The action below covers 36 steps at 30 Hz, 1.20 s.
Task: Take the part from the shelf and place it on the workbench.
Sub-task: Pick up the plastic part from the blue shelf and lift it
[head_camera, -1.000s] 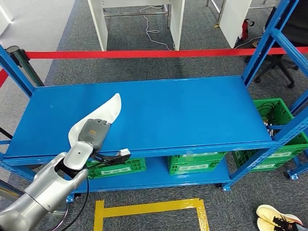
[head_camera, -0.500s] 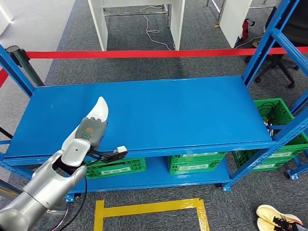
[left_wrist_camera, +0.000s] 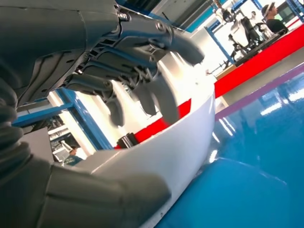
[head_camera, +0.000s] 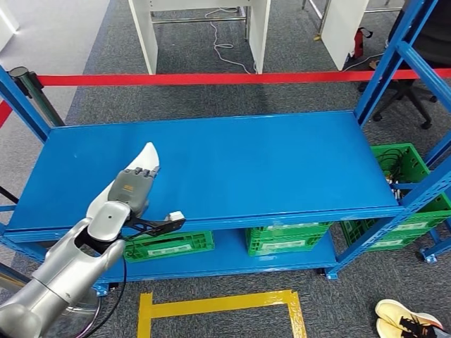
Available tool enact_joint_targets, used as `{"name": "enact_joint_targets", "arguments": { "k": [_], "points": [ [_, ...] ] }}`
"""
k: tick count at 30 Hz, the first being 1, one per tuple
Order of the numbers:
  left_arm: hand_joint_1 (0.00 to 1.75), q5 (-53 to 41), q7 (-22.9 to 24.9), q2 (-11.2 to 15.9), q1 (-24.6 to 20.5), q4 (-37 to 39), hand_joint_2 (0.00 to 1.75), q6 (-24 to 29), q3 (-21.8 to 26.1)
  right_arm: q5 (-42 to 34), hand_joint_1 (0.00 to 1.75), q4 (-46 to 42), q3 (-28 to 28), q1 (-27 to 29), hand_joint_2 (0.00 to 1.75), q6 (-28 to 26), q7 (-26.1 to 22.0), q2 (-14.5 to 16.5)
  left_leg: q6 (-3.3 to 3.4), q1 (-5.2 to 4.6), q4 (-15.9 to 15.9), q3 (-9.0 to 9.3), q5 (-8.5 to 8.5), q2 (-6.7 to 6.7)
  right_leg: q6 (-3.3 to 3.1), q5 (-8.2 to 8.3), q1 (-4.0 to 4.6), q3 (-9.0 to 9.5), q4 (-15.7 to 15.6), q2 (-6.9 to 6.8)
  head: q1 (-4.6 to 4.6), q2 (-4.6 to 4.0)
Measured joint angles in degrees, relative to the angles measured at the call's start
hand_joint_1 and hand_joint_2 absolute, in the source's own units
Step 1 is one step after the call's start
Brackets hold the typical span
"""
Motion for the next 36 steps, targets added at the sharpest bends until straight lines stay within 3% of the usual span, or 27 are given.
{"name": "enact_joint_targets", "arguments": {
  "k": [22,36],
  "points": [
    [0.0,-0.12,0.26,0.12,-0.03,0.68,1.75,-0.17,0.0,0.02,0.0,0.0,0.31,0.01,1.75,0.06,0.06,0.0,0.0,0.0,0.0,0.0,0.0,0.0,0.0,0.0,0.0,0.0,0.0,0.0,-0.01,0.0],
    [0.0,-1.53,2.68,2.82,-0.07,2.89,1.75,-0.55,2.46,-1.84,0.0,-0.24,1.1,0.85,1.75,0.45,1.82,0.0,0.0,0.01,-0.01,-0.01,0.0,0.0,0.0,0.0,0.01,0.0,0.01,0.0,0.0,0.0]
  ]
}}
